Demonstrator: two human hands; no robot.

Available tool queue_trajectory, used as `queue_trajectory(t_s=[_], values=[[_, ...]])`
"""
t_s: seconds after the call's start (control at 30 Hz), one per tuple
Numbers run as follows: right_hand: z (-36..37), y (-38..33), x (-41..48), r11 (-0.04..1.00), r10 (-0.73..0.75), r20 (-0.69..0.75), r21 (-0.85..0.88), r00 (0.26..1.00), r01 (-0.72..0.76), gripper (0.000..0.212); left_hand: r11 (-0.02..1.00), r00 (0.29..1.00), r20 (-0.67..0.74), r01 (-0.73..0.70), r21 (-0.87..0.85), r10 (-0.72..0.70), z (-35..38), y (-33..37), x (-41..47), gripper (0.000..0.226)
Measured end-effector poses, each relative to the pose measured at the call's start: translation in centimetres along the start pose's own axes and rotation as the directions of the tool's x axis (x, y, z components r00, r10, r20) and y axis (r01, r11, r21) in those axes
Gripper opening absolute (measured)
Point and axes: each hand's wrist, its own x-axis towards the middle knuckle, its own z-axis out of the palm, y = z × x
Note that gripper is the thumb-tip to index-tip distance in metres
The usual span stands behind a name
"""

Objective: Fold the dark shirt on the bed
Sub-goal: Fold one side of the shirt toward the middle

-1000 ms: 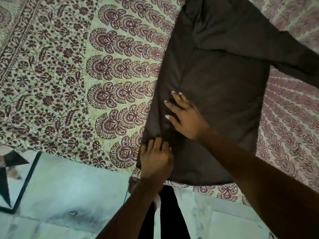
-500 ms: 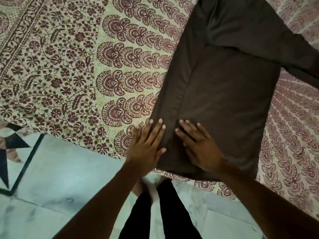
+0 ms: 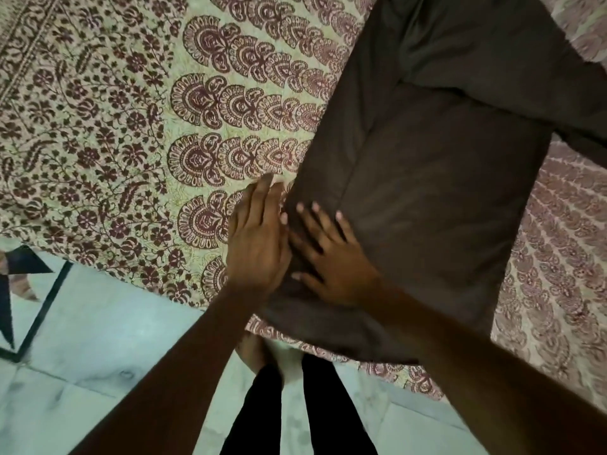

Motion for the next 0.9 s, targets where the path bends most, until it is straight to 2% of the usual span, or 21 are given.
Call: queue_trajectory(t_s=[0.1, 0.17, 0.23, 0.3, 0.37, 0.47, 0.53, 0.6, 0.7, 0.83, 0.9], values=[[0.2, -0.9, -4.9, 0.983, -0.182, 0.049, 0.020, 0.982, 0.182, 0.056, 0.981, 0.981, 0.160, -0.135, 0.138, 0.113, 1.8, -0.3, 4.7, 0.056], [-0.7, 1.5, -5.4, 0.981, -0.187, -0.035, 0.045, 0.982, 0.188, 0.048, 0.951, 0.956, 0.247, -0.213, 0.223, 0.156, 3.2, -0.3, 5.3, 0.062], [-2.4, 5.4, -3.4, 0.992, -0.078, -0.172, 0.080, 0.982, 0.093, 0.046, 0.921, 0.940, 0.292, -0.264, 0.288, 0.178, 4.2, -0.2, 3.7, 0.067], [-4.1, 9.9, 0.2, 0.996, 0.072, -0.287, 0.071, 0.955, -0.054, 0.046, 0.917, 0.938, 0.311, -0.253, 0.307, 0.154, 4.4, -0.4, 0.6, 0.071], [-5.9, 14.3, 5.0, 0.987, 0.161, -0.339, 0.048, 0.927, -0.154, 0.051, 0.923, 0.939, 0.322, -0.227, 0.311, 0.123, 4.1, -0.6, -2.8, 0.074], [-8.2, 18.7, 11.8, 0.965, 0.260, -0.209, 0.013, 0.943, -0.263, 0.067, 0.926, 0.923, 0.366, -0.234, 0.295, 0.117, 3.3, -0.6, -6.4, 0.073], [-7.9, 19.9, 14.2, 0.949, 0.313, -0.109, -0.009, 0.943, -0.316, 0.078, 0.947, 0.936, 0.332, -0.205, 0.247, 0.116, 2.9, -0.3, -6.2, 0.067], [-6.3, 19.6, 14.1, 0.966, 0.249, -0.037, -0.057, 0.968, -0.251, 0.083, 0.965, 0.965, 0.243, -0.148, 0.214, 0.094, 2.6, 0.5, -3.2, 0.060], [-4.3, 17.6, 10.5, 0.986, 0.106, -0.030, -0.126, 0.994, -0.109, 0.078, 0.978, 0.989, 0.139, -0.080, 0.192, 0.053, 3.4, 2.0, 4.9, 0.059], [-4.1, 17.3, 5.9, 0.973, -0.191, -0.007, -0.135, 0.982, 0.188, 0.062, 0.956, 0.980, 0.183, -0.127, 0.266, 0.079, 5.8, 2.4, 11.7, 0.066], [-5.1, 19.5, 6.6, 0.962, -0.236, -0.071, -0.159, 0.969, 0.223, 0.060, 0.941, 0.978, 0.184, -0.150, 0.304, 0.096, 6.5, 2.2, 11.7, 0.071]])
